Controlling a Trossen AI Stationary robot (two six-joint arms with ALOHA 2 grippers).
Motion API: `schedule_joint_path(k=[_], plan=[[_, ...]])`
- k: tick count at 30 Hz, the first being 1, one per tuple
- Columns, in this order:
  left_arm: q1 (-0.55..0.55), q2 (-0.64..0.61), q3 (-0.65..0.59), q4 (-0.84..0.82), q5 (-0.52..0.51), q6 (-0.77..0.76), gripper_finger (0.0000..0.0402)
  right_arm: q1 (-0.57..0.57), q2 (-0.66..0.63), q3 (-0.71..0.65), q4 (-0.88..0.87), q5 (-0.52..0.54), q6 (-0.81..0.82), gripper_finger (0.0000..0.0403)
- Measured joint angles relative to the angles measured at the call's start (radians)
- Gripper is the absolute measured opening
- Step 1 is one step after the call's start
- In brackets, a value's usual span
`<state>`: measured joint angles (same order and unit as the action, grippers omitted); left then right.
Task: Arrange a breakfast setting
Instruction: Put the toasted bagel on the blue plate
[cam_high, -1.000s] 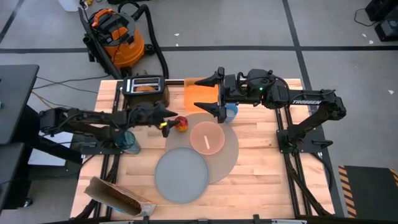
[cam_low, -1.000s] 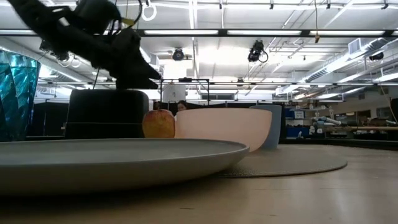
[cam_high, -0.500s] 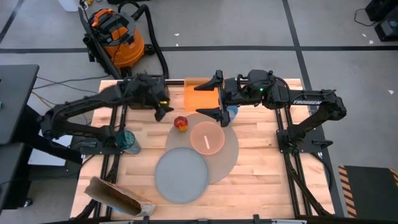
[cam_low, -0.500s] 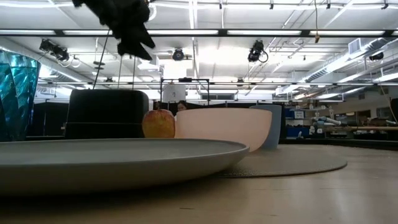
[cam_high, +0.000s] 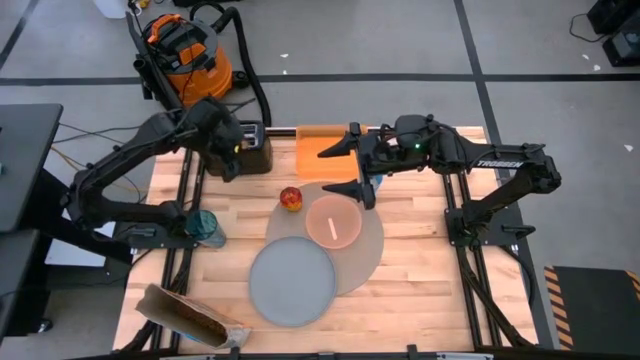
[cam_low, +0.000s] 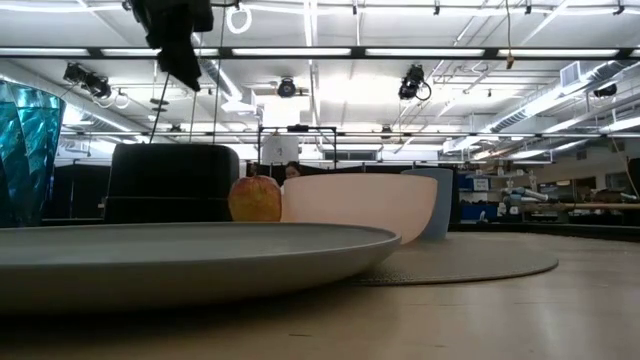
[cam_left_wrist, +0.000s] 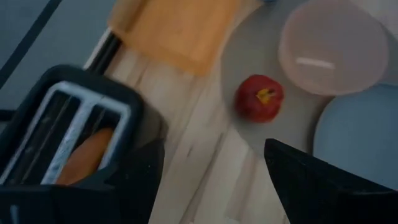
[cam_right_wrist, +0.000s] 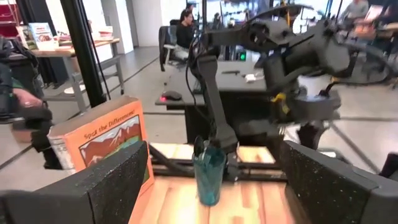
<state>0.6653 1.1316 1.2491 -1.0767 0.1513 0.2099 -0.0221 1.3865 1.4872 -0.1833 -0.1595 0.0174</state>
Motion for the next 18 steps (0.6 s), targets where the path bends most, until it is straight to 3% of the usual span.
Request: schedule_joint_path(k=[9, 18], plan=[[0.134, 0.010, 0.000, -0.001, -0.003, 0.039, 0.0286, 0.000, 0.000, 0.000, -0.118, -0.001, 0.051, 0.0374], [0.211, 0.113, 0.000, -0.026, -0.042, 0.135, 0.0286, 0.008, 0.001, 0.000, -0.177, 0.017, 0.086, 0.0374]])
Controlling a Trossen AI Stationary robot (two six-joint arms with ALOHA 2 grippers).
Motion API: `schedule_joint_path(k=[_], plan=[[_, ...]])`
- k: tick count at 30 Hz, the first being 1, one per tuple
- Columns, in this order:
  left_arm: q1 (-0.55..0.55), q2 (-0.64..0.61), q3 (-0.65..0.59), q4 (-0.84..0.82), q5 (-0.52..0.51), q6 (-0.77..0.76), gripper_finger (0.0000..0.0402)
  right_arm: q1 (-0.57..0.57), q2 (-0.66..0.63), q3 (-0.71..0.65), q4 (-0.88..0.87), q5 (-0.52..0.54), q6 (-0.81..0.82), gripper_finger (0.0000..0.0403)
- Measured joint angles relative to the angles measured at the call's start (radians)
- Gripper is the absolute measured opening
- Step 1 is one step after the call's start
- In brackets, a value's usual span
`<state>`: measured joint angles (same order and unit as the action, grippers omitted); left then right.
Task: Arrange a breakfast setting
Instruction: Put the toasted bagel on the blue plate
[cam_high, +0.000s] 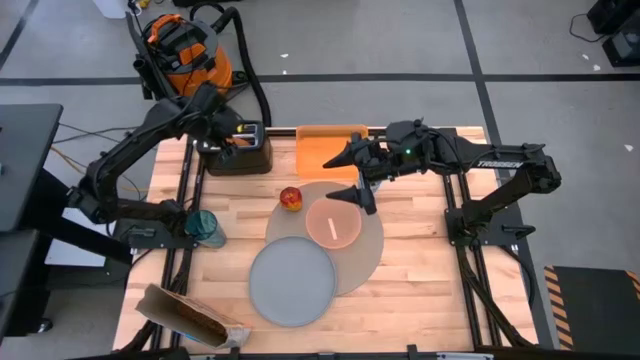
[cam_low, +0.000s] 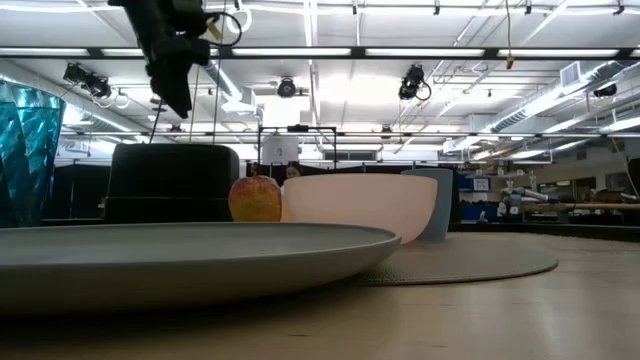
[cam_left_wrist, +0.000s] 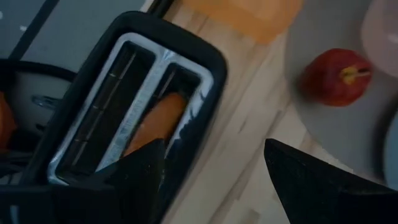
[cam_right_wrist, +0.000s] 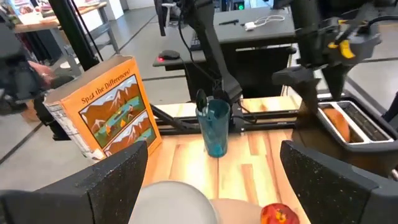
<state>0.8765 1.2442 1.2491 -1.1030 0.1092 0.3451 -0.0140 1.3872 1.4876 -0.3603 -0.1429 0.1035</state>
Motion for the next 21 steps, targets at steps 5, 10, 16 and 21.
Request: schedule_joint_path(k=[5, 10, 16, 21], plan=[[0.008, 0.029, 0.000, -0.011, -0.008, 0.015, 0.0286, 0.022, 0.000, 0.000, -0.011, 0.001, 0.010, 0.0374], [0.007, 0.020, 0.000, -0.041, -0.009, 0.025, 0.0285, 0.042, 0.000, 0.000, -0.068, 0.048, 0.010, 0.0374], [0.019, 0.019, 0.000, -0.109, -0.028, 0.016, 0.0285, 0.036, 0.000, 0.000, -0.115, 0.144, 0.010, 0.0374], [0.082, 0.019, 0.000, -0.084, -0.077, 0.053, 0.0285, 0.017, 0.000, 0.000, -0.111, 0.150, 0.010, 0.0374]])
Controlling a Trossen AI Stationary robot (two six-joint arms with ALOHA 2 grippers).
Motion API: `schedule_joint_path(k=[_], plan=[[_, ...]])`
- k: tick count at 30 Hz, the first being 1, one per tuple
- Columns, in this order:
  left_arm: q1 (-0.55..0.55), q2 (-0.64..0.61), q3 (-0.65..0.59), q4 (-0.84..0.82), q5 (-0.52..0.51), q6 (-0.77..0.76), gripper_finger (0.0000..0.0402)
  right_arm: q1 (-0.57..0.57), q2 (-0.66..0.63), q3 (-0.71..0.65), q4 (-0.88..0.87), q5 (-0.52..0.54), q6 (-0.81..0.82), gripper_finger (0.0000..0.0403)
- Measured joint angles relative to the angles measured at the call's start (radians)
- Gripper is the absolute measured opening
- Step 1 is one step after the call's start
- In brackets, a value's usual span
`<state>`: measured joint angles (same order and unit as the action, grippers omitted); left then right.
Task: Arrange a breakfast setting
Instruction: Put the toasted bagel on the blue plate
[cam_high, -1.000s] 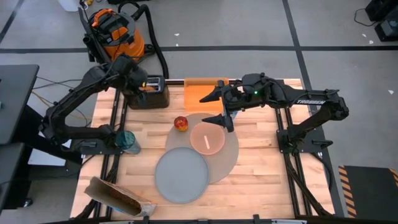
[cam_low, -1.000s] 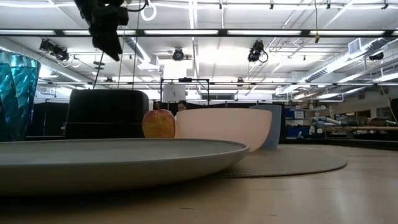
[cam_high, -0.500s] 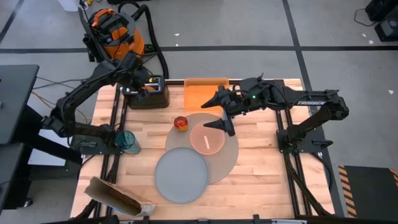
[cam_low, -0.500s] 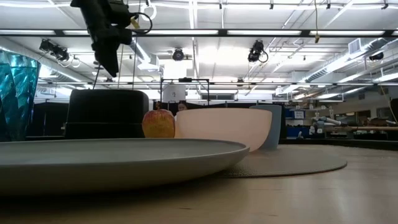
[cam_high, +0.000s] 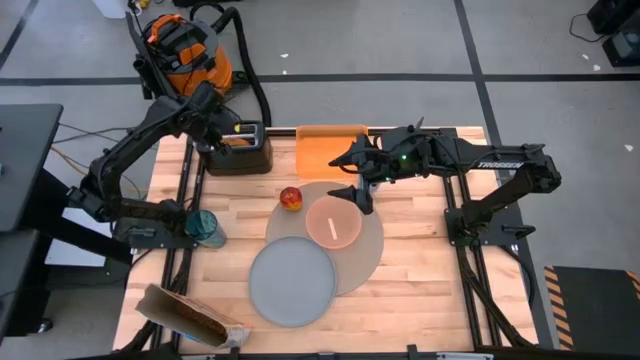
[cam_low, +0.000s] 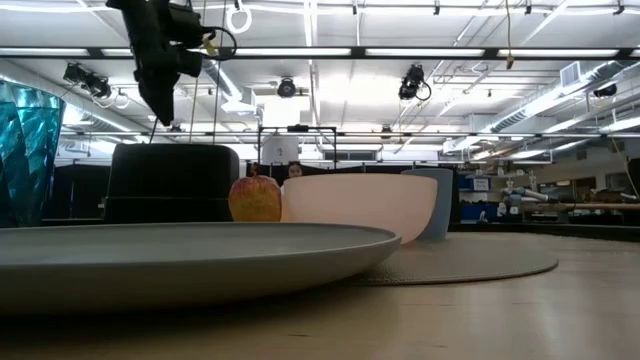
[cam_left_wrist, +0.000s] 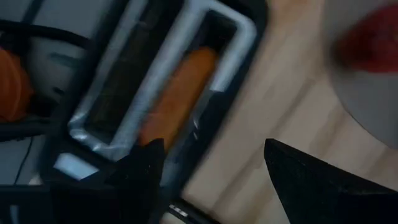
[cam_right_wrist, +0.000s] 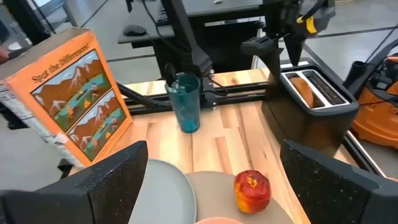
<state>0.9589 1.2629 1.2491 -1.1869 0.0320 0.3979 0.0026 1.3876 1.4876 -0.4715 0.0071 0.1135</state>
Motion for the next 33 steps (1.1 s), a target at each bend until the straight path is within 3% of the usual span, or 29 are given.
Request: schedule_joint_path(k=[7, 13, 29, 33], plan=[[0.099, 0.000, 0.000, 0.091, 0.066, 0.059, 0.0255, 0.000, 0.000, 0.000, 0.005, 0.000, 0.000, 0.0374], [0.112, 0.000, 0.000, 0.098, 0.096, 0.173, 0.0227, 0.001, 0.000, 0.000, 0.006, 0.001, 0.000, 0.0374], [0.159, 0.000, -0.129, 0.257, 0.104, 0.216, 0.0224, 0.001, 0.001, 0.000, 0.006, 0.003, 0.003, 0.0374], [0.176, 0.006, -0.129, 0.299, 0.151, 0.218, 0.0224, 0.001, 0.001, 0.000, 0.006, 0.004, 0.026, 0.0374]])
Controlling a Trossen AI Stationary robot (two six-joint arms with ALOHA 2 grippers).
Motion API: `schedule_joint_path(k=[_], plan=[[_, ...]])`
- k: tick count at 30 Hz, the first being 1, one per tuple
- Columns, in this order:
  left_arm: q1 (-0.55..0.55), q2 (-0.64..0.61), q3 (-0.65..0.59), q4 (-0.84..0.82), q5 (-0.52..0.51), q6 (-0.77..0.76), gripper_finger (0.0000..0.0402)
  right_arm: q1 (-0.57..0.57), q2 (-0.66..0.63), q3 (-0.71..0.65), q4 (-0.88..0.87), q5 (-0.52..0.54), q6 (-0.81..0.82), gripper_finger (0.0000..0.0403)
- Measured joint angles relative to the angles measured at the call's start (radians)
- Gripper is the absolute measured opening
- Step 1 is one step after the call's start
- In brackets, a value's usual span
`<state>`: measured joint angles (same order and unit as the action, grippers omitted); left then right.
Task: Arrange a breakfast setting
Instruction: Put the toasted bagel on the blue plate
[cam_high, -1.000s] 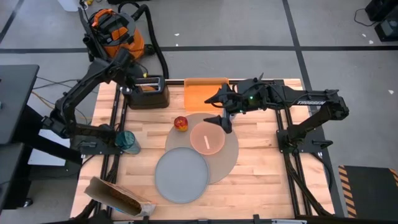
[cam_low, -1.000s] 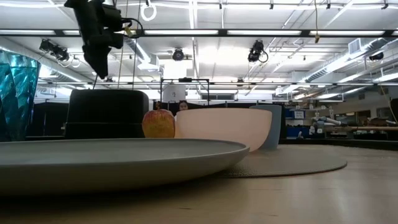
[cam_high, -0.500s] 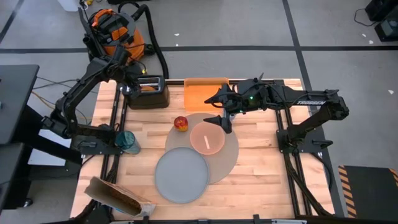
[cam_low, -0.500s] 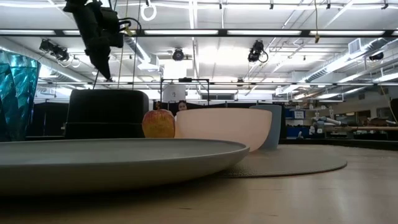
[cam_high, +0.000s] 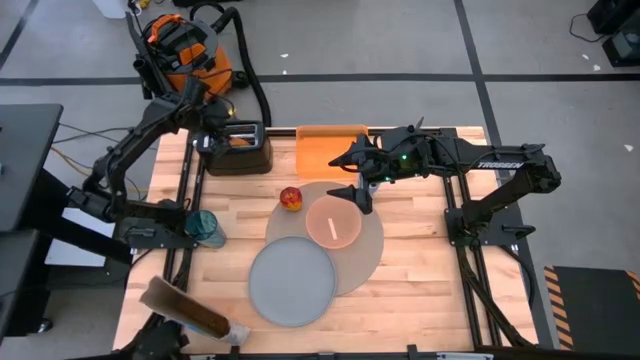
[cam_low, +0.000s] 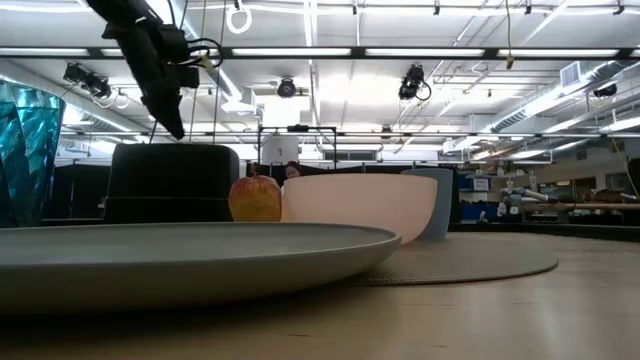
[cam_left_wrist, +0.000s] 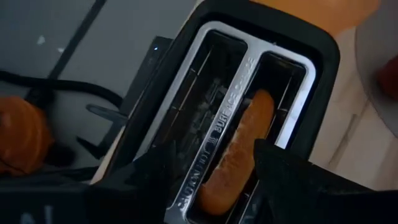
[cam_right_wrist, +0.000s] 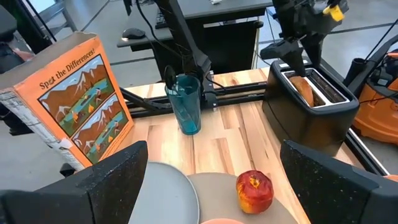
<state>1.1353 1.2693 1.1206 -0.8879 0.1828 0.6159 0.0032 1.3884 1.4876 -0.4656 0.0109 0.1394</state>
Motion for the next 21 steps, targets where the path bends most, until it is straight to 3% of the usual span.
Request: schedule_joint_path(k=[15, 21], plan=[[0.007, 0.067, 0.000, -0.049, 0.033, 0.076, 0.0222, 0.000, 0.000, 0.000, 0.000, 0.026, 0.001, 0.0374], [0.004, 0.076, 0.000, -0.067, 0.032, 0.077, 0.0195, 0.000, 0.000, 0.000, 0.000, 0.026, 0.001, 0.0374]])
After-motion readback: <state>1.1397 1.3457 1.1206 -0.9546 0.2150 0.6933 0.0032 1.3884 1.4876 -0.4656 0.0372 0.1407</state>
